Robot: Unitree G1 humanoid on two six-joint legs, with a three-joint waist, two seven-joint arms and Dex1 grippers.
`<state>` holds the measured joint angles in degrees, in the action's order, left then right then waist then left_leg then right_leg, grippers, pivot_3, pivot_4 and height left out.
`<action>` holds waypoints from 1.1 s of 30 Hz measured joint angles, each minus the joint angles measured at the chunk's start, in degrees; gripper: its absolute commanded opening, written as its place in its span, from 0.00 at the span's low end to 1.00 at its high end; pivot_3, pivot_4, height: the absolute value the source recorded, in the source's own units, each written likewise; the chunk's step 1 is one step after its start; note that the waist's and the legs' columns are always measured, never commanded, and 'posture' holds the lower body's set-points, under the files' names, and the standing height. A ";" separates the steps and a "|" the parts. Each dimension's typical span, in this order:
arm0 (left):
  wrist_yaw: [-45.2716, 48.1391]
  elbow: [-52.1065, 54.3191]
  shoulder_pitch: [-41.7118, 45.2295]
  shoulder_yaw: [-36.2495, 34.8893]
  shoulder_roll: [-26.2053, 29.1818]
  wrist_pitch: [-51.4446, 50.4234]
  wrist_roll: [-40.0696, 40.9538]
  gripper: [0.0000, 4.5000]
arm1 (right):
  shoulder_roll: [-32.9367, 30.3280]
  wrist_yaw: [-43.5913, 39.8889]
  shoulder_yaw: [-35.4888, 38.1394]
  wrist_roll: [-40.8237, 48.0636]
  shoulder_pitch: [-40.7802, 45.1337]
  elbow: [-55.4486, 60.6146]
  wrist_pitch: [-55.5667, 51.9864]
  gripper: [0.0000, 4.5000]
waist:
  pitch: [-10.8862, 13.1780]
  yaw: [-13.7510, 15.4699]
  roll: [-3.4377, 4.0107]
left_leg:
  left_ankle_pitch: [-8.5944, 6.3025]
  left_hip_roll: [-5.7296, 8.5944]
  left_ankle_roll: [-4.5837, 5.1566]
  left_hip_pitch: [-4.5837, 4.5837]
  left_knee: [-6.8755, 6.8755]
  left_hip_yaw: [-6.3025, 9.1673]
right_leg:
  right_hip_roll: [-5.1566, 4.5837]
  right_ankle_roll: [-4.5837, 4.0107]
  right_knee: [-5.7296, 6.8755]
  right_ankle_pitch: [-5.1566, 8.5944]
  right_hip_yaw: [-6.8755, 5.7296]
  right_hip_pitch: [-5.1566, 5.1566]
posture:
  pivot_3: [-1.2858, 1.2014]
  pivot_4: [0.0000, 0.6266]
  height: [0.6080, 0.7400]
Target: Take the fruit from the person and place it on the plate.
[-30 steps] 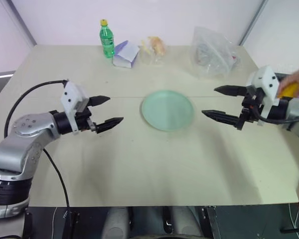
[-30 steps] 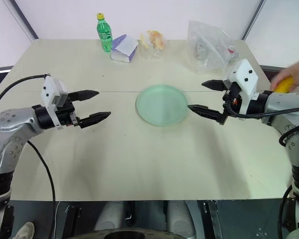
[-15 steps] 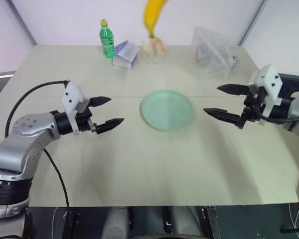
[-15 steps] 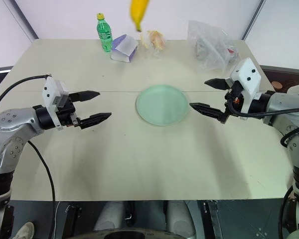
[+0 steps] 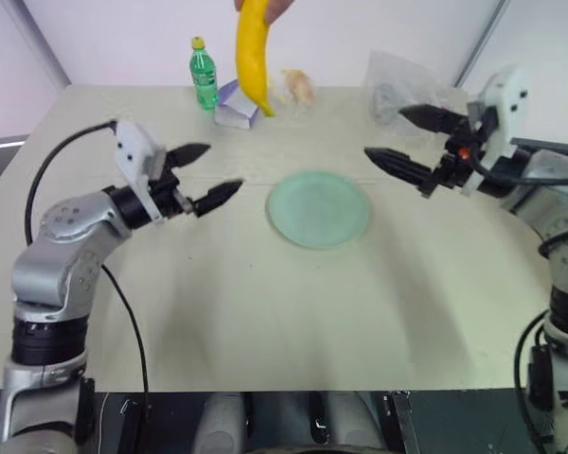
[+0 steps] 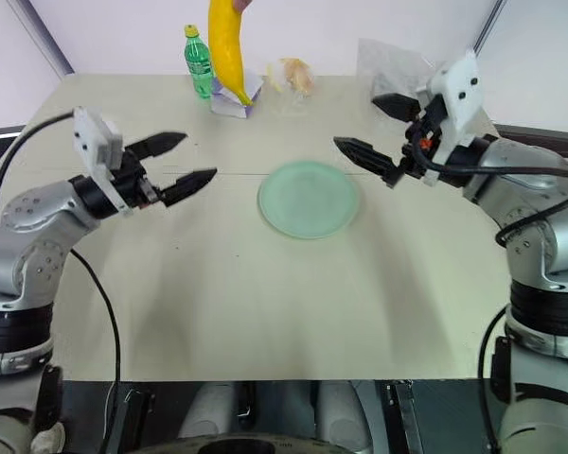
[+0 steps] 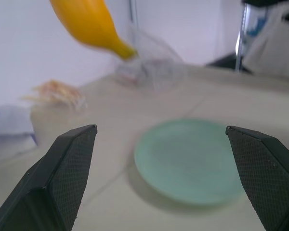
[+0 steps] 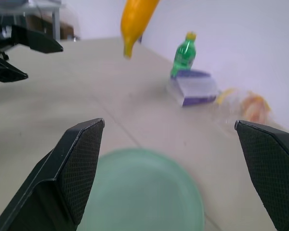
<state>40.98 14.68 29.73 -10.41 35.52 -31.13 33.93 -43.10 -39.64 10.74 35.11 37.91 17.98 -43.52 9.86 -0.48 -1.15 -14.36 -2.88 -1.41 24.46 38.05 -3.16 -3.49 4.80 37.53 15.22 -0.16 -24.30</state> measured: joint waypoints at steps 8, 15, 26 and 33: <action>-5.64 -6.39 8.94 -0.67 -5.62 -1.29 1.41 1.00 | 2.04 0.91 -2.16 -0.05 -1.22 1.12 -0.10 0.98 | 0.00 0.15 -0.01 | 0.00 0.02 0.00 0.00 0.06 0.02 | 0.00 0.05 0.02 -0.03 -0.01 0.03 | 0.52 0.24 0.93; -7.53 -13.22 15.97 -0.86 -11.25 -3.82 4.17 1.00 | 2.36 1.51 -2.68 -0.20 -1.26 1.16 0.18 0.98 | 0.00 -0.12 -0.01 | 0.00 0.02 0.00 -0.01 0.06 0.03 | 0.02 0.06 0.02 -0.03 -0.01 0.03 | 0.52 0.24 0.93; -8.30 -25.91 24.05 -1.09 -15.67 -0.71 2.88 1.00 | 2.65 2.79 -2.48 -0.55 -2.57 2.99 0.45 0.98 | 0.00 -0.10 -0.01 | 0.00 0.02 0.00 0.00 0.06 0.02 | 0.02 0.06 0.01 -0.03 -0.01 0.03 | 0.52 0.24 0.93; -7.30 -28.08 24.58 -1.10 -16.52 0.68 2.41 0.60 | 2.65 3.44 -2.20 -0.54 -3.64 3.35 0.45 1.00 | 0.00 -0.10 -0.01 | 0.00 0.02 0.00 0.00 0.06 0.02 | 0.02 0.06 0.01 -0.03 -0.01 0.03 | 0.52 0.24 0.93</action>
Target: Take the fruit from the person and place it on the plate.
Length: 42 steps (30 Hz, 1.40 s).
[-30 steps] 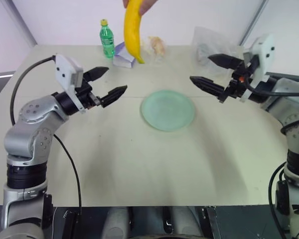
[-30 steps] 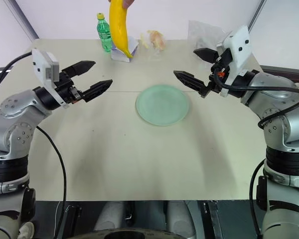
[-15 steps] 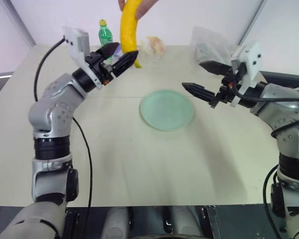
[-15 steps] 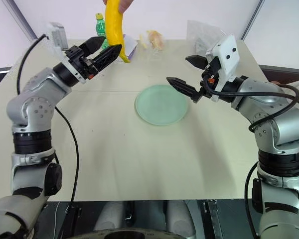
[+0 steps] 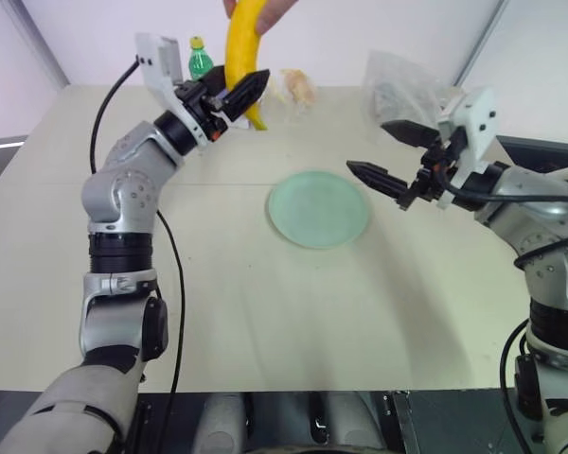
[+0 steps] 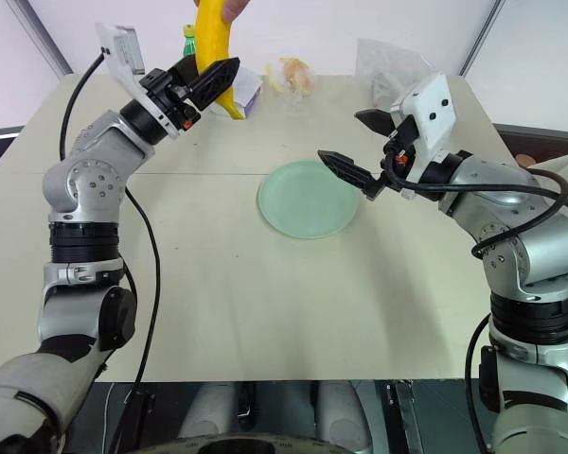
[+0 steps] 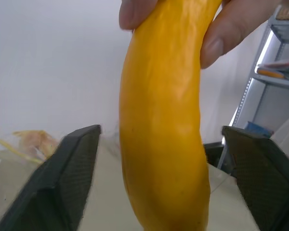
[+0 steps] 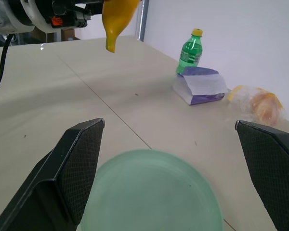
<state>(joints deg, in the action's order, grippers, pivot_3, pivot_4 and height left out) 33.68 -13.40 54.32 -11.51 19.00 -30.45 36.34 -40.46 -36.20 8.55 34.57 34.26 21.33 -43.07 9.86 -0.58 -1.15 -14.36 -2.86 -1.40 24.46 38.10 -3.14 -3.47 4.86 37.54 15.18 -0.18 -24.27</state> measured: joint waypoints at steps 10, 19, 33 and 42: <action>0.73 0.17 -0.01 -0.27 0.00 -0.81 0.15 0.35 | -1.00 -0.35 0.01 -0.64 -0.99 -0.02 0.47 1.00 | 0.00 0.05 0.00 | 0.00 0.00 0.00 0.01 0.00 0.00 | 0.00 0.00 0.00 0.00 0.00 0.00 | 0.52 0.24 0.93; 1.77 -0.67 -1.57 4.54 -0.65 -5.66 -2.01 0.35 | -5.35 -2.51 3.10 0.73 -9.05 3.90 -1.00 1.00 | 0.00 0.07 0.00 | 0.00 0.01 0.00 -0.01 -0.01 0.01 | 0.00 0.01 -0.01 0.00 0.00 0.01 | 0.52 0.24 0.93; 2.54 -31.24 7.50 8.25 -10.05 -8.01 -9.71 0.35 | -4.88 3.67 7.61 4.10 -16.76 12.91 -4.56 1.00 | 0.03 0.09 -0.05 | 0.00 0.03 0.01 0.02 0.00 0.04 | 0.01 0.02 -0.02 0.01 -0.01 0.00 | 0.52 0.24 0.93; 4.72 -36.69 8.75 10.10 -13.74 -14.54 -12.22 0.35 | -4.60 7.82 8.98 5.67 -18.81 16.20 -6.51 1.00 | 0.04 -0.04 -0.07 | -0.01 0.04 0.01 0.02 -0.03 0.08 | 0.03 0.02 -0.03 0.02 -0.01 0.00 | 0.52 0.24 0.93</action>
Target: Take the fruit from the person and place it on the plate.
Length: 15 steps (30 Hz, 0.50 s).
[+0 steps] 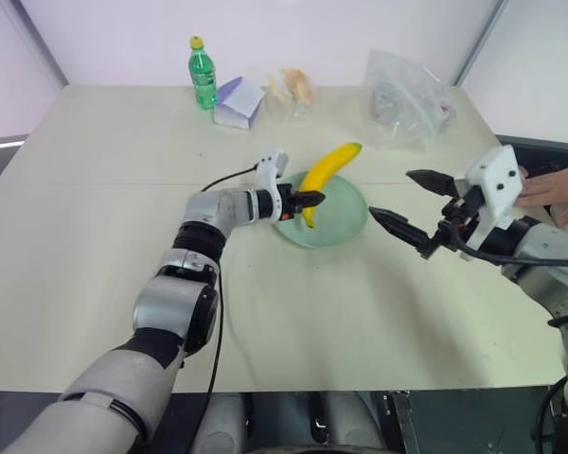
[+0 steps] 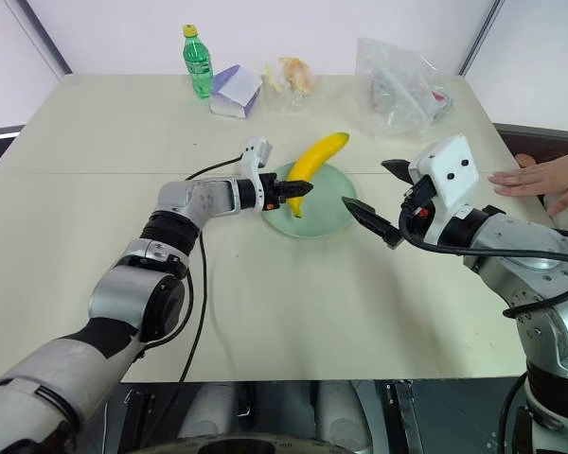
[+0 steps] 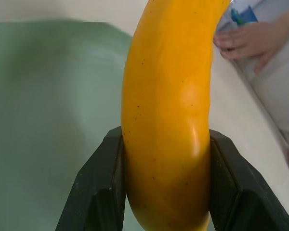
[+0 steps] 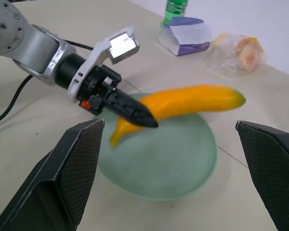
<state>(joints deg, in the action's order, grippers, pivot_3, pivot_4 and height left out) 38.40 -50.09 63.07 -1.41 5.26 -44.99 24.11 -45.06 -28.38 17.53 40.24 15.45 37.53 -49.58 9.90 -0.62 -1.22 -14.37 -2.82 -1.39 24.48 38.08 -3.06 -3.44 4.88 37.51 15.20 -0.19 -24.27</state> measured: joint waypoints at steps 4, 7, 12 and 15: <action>0.26 2.23 -2.15 0.91 -0.31 -2.70 -1.22 0.35 | 0.00 0.97 0.06 0.95 -0.30 0.75 -0.13 1.00 | 0.00 0.00 0.00 | 0.00 0.00 0.00 0.00 0.00 0.02 | 0.00 0.00 0.00 0.00 0.00 0.00 | 0.52 0.24 0.93; 0.27 4.32 -3.26 1.14 -0.12 -4.66 -1.61 0.35 | -0.01 1.22 0.30 1.48 -0.82 1.00 -0.15 1.00 | 0.00 0.05 0.00 | 0.00 0.00 0.00 0.01 0.00 0.02 | -0.01 0.00 0.00 0.00 0.00 0.00 | 0.52 0.24 0.93; 0.28 9.15 -5.14 1.15 1.06 -7.52 -1.64 0.58 | -0.03 1.47 0.34 1.71 -0.88 1.04 -0.14 1.00 | 0.00 0.05 0.00 | 0.00 0.00 0.00 0.00 0.00 0.02 | -0.01 0.00 0.00 0.00 0.01 0.00 | 0.52 0.24 0.93; 0.43 11.06 -6.24 1.13 1.47 -8.69 -1.57 0.88 | -0.02 1.46 0.28 1.71 -0.82 0.98 -0.13 1.00 | 0.00 0.06 0.00 | 0.00 0.00 0.00 0.00 0.00 0.02 | -0.01 0.00 0.00 0.00 0.00 0.00 | 0.52 0.24 0.93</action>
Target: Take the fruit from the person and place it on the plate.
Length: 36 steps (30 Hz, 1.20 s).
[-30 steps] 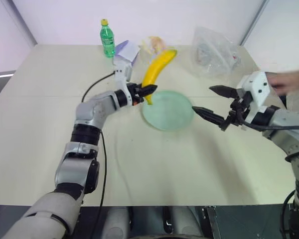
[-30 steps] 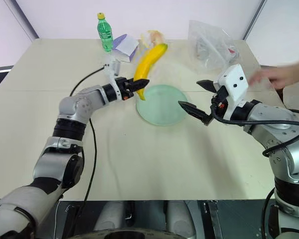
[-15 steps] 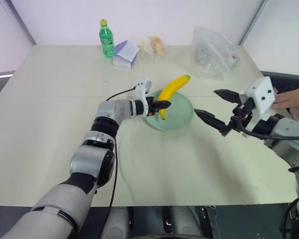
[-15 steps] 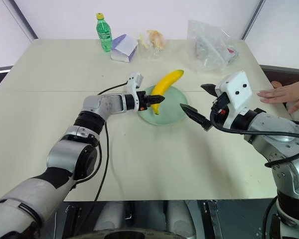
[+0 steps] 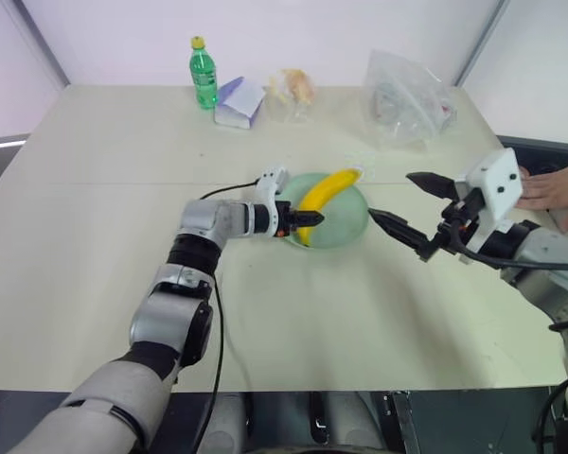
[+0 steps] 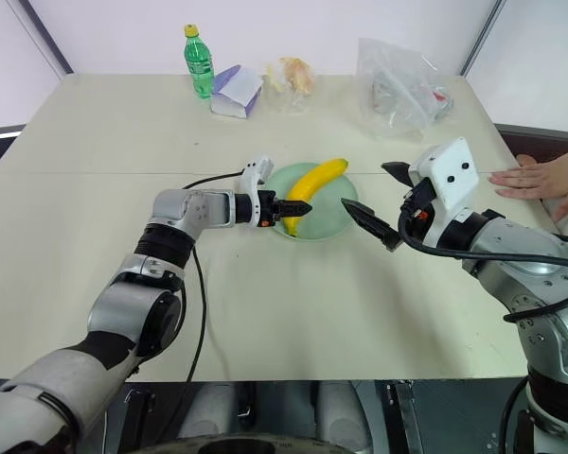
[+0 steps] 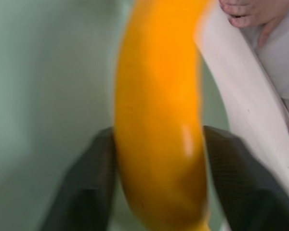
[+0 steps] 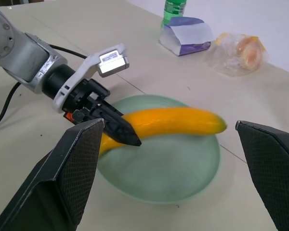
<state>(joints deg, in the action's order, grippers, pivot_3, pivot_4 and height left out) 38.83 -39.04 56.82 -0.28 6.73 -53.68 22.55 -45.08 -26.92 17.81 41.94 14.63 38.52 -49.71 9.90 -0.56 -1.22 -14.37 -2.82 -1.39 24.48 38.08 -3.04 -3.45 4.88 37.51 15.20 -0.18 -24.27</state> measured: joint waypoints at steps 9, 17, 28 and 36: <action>-0.41 2.03 -0.04 -0.90 0.42 -1.98 0.28 0.99 | 0.00 -0.59 -1.54 -0.24 1.67 -1.20 0.27 1.00 | 0.00 -0.02 0.00 | 0.00 0.00 0.00 -0.01 0.00 0.02 | 0.01 0.00 0.00 0.00 0.00 0.01 | 0.52 0.24 0.93; -0.31 9.57 -0.21 -1.80 5.12 -4.76 1.46 0.99 | 0.01 -0.88 -1.99 -0.61 1.89 -1.67 1.05 1.00 | 0.00 -0.03 0.00 | 0.00 -0.01 0.00 -0.01 0.00 0.02 | 0.01 0.00 0.00 0.00 0.00 0.01 | 0.52 0.24 0.93; 11.18 29.02 -8.17 6.04 24.44 15.80 -5.54 0.99 | -0.80 -2.98 -3.01 -0.66 2.49 -3.07 1.90 1.00 | -0.01 -0.47 0.04 | 0.00 -0.06 -0.01 -0.09 -0.13 -0.07 | 0.03 -0.03 0.00 0.01 0.10 -0.06 | 0.52 0.24 0.93; 18.83 34.74 -16.43 3.77 32.78 40.75 -9.36 0.99 | -4.33 -7.75 -1.71 -1.42 -1.27 -4.71 2.99 1.00 | -0.02 1.84 0.00 | 0.00 0.01 0.01 0.06 0.11 -0.13 | -0.12 -0.09 -0.18 0.03 0.01 0.09 | 0.52 0.24 0.93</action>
<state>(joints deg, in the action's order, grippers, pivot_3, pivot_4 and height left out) 57.66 -4.29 40.40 3.49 39.52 -12.93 13.18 -49.42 -34.67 16.10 40.52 13.36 33.81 -46.72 9.88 1.27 -1.22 -14.37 -2.82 -1.39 24.54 38.19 -3.18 -3.58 4.79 37.33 15.23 -0.18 -24.17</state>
